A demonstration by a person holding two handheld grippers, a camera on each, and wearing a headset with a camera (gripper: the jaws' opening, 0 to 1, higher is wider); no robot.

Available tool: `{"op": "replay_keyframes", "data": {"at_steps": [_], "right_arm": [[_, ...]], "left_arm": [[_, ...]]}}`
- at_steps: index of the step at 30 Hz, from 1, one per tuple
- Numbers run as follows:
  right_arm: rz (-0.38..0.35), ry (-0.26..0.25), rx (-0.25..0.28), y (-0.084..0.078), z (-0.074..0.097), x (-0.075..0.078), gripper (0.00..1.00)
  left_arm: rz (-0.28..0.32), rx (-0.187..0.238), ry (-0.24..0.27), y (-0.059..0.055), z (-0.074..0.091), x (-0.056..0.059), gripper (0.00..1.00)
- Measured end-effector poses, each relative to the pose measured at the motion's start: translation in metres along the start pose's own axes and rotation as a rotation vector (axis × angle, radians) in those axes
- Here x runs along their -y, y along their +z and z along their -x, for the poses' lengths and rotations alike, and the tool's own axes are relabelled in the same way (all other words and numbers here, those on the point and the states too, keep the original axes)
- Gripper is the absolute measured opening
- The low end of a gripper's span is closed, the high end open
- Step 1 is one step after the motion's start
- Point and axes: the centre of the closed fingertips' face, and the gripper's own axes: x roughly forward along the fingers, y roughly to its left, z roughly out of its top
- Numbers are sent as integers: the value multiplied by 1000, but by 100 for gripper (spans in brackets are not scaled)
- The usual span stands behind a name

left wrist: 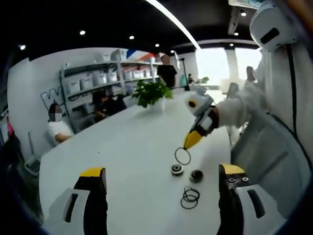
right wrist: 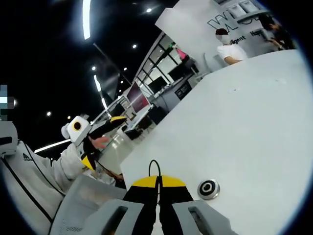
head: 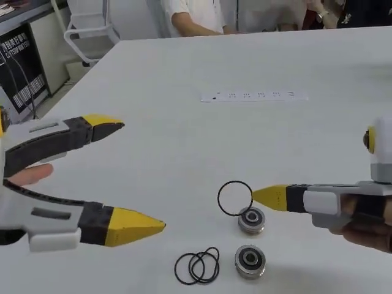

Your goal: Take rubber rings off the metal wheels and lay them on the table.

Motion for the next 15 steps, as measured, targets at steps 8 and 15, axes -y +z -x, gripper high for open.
{"op": "replay_keyframes", "data": {"at_steps": [8,15], "right_arm": [[27,21,-51,-7,-11,-11,0],[58,23,-126,-23,-20,-15,0]], "left_arm": [[50,8,66,-18,24,-3,100],[93,-6,101,-39,37,0,100]]}}
